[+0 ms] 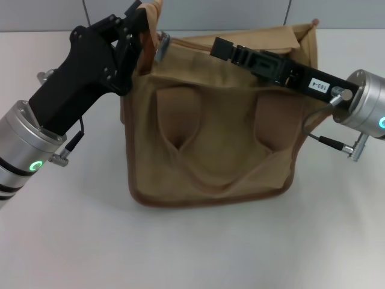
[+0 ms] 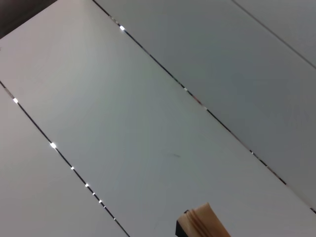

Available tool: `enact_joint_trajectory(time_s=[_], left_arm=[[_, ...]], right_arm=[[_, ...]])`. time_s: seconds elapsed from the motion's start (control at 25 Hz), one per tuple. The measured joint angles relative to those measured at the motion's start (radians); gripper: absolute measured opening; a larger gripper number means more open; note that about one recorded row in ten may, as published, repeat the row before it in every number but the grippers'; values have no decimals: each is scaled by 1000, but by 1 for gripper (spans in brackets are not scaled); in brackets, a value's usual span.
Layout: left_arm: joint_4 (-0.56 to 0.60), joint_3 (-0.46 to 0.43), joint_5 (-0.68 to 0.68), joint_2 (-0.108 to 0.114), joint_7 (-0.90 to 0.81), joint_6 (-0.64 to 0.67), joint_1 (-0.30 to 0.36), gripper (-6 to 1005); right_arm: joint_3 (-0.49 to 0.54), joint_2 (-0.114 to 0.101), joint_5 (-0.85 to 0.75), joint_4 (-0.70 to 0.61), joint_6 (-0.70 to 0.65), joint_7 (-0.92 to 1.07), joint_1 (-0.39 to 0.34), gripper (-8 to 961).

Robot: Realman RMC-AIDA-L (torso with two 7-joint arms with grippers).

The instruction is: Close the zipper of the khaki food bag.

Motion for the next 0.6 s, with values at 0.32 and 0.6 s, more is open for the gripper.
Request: enact_joint_trajectory(time_s=[0.32, 0.6], left_arm=[[1, -13, 1, 1, 0, 0, 3, 76], [-11, -11, 8, 1, 0, 8, -3, 77]], right_arm=[[3, 0, 23, -16, -36, -39, -20, 12], [0, 4, 54, -8, -143, -186, -25, 56]])
